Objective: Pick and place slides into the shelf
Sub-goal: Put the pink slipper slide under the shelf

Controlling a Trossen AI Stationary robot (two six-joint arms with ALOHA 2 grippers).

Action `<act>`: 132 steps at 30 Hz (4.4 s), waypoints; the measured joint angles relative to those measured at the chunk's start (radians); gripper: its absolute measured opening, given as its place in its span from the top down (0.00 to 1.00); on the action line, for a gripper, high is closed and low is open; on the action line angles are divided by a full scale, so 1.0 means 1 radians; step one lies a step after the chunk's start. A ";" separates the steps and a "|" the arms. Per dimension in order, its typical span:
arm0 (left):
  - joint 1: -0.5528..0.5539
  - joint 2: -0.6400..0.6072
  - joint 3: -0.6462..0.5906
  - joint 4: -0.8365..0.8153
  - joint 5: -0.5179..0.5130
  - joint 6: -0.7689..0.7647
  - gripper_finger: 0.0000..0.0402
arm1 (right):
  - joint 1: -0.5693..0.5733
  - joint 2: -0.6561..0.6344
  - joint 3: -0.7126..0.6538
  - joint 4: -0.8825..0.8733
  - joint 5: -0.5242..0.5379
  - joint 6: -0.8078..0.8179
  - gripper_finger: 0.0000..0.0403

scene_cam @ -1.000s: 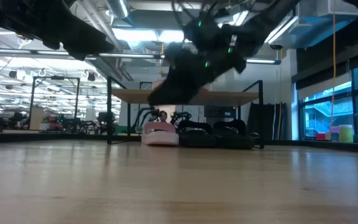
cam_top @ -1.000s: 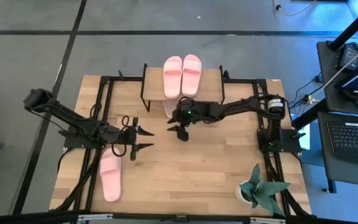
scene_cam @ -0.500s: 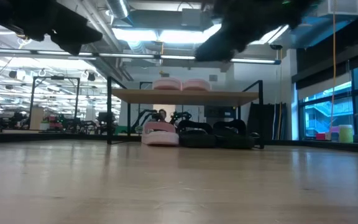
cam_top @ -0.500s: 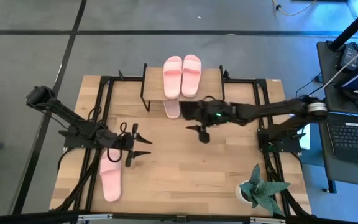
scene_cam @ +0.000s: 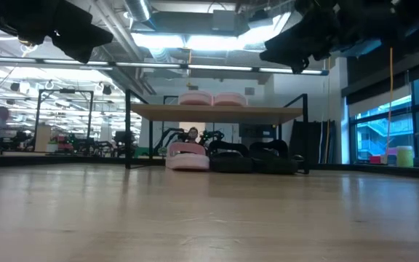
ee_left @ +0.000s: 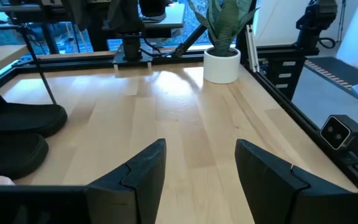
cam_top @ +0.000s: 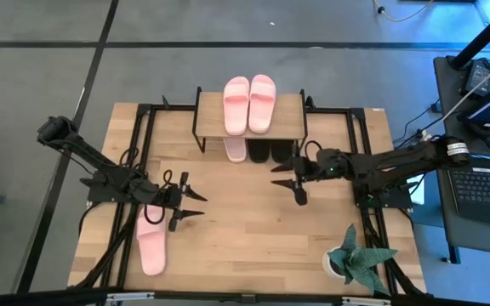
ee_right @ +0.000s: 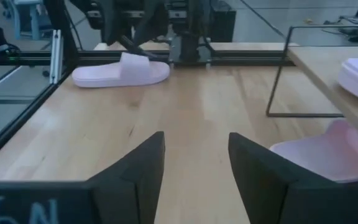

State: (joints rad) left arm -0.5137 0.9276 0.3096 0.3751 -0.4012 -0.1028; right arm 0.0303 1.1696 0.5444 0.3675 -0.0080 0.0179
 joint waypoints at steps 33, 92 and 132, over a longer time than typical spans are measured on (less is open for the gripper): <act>0.001 0.000 0.018 0.081 0.002 0.133 0.54 | -0.013 0.001 -0.009 0.044 -0.003 0.005 0.55; -0.443 0.925 1.082 -1.889 0.322 -1.196 0.66 | -0.013 0.002 -0.008 -0.118 -0.003 -0.105 0.55; -0.541 1.031 0.875 -1.911 0.263 -1.309 0.67 | -0.013 0.002 -0.008 -0.117 -0.003 -0.106 0.55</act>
State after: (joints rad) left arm -1.0546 1.9587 1.1842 -1.5360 -0.1381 -1.4117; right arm 0.0172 1.1713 0.5363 0.2501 -0.0110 -0.0879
